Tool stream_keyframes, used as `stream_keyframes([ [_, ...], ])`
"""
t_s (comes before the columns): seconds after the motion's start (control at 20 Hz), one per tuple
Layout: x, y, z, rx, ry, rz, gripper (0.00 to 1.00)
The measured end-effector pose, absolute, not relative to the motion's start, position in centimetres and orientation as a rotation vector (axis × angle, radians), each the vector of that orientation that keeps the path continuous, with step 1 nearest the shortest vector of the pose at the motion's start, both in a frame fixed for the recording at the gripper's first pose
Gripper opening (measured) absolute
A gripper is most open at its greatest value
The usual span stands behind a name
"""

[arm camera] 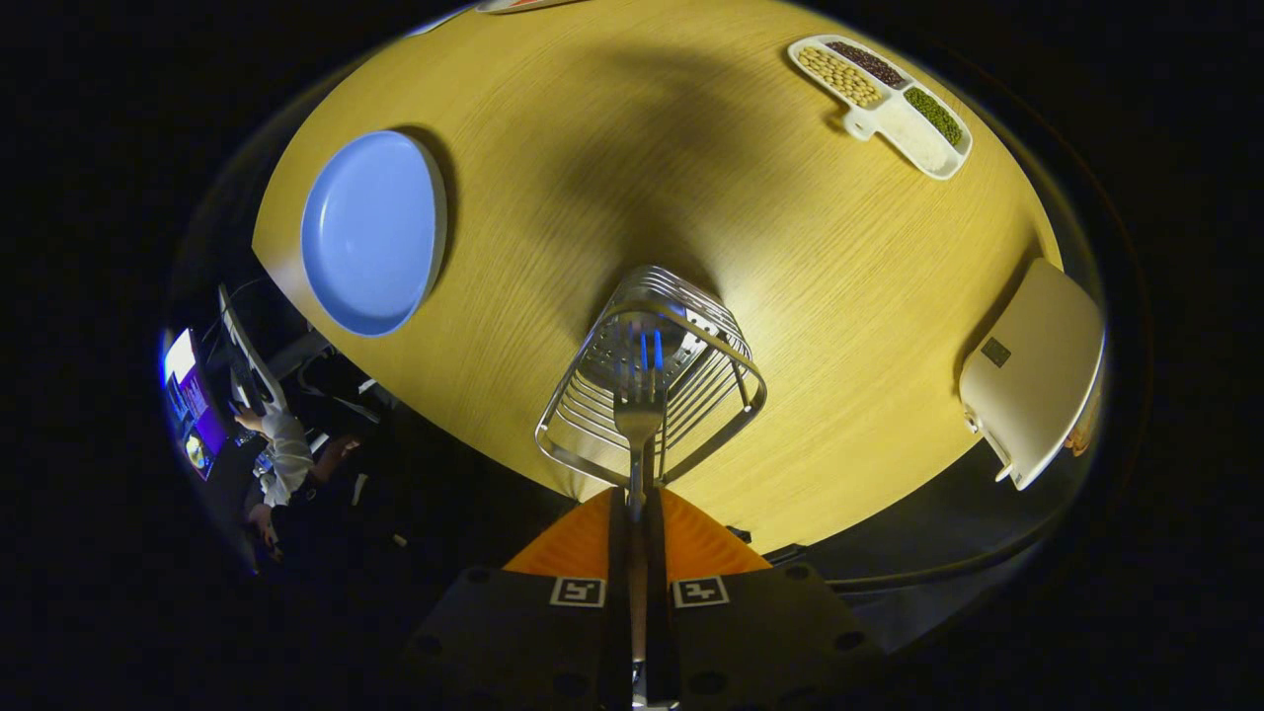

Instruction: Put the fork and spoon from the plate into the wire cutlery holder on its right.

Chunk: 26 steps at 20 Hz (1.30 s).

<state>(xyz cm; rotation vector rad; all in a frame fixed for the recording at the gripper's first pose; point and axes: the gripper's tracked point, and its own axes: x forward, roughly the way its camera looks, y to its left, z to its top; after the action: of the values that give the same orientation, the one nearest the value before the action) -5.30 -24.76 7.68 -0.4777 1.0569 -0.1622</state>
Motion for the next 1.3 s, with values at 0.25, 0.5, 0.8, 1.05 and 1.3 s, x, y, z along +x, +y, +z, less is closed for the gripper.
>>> stream_keyframes([
  [0.25,-4.7,-24.5,7.8,-0.471,1.007,-0.148,0.13],
  [0.5,-4.6,-23.7,8.1,-0.454,0.908,-0.115,0.35],
  [0.8,-5.2,-22.5,9.1,-0.392,0.717,-0.06,0.83],
  [1.05,-5.8,-21.8,10.6,-0.349,0.51,-0.055,0.95],
  [1.3,-8.2,-20.4,13.0,-0.343,0.277,-0.062,0.98],
])
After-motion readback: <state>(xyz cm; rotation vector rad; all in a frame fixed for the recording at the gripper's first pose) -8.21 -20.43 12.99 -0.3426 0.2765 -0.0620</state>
